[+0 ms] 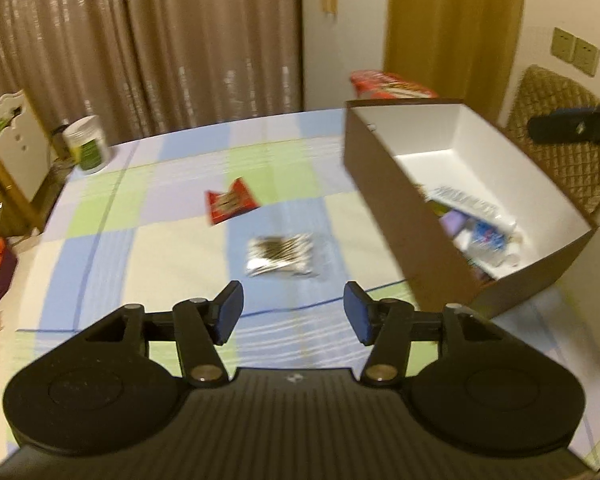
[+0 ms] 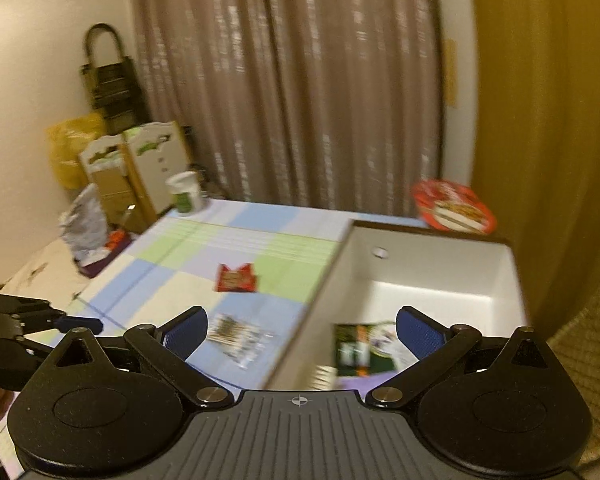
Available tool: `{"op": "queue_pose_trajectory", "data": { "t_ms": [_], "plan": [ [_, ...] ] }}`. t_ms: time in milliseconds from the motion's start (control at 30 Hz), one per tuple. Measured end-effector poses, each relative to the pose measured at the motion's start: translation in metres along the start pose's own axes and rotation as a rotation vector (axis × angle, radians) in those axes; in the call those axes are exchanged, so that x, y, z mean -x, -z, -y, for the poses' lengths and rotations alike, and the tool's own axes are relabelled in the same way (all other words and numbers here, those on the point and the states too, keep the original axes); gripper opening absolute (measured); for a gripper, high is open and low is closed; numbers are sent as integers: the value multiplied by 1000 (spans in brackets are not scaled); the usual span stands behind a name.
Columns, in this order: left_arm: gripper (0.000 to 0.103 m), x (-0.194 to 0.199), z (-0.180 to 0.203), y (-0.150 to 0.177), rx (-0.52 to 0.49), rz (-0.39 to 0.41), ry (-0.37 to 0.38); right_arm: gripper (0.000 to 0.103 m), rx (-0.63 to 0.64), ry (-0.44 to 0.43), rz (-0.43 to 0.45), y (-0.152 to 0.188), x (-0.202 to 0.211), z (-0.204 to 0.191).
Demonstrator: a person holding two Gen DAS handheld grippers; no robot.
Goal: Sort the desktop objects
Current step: 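Withdraw both grippers from the box back over the table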
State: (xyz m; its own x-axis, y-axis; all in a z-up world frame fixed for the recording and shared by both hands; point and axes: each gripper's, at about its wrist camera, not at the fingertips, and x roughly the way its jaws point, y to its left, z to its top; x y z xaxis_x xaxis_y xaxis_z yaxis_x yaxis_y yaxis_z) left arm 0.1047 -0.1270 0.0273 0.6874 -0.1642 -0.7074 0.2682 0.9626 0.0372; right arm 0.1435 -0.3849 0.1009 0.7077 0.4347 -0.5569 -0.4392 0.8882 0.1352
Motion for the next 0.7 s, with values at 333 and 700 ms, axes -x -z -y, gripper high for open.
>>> {"op": "queue_pose_trajectory", "data": {
  "t_ms": [333, 700],
  "plan": [
    [59, -23, -74, 3, -78, 20, 80, 103, 174, 1, -84, 6, -61, -83],
    [62, -101, -132, -30, -361, 59, 187, 103, 468, 62, -332, 14, -168, -137]
  ]
}}
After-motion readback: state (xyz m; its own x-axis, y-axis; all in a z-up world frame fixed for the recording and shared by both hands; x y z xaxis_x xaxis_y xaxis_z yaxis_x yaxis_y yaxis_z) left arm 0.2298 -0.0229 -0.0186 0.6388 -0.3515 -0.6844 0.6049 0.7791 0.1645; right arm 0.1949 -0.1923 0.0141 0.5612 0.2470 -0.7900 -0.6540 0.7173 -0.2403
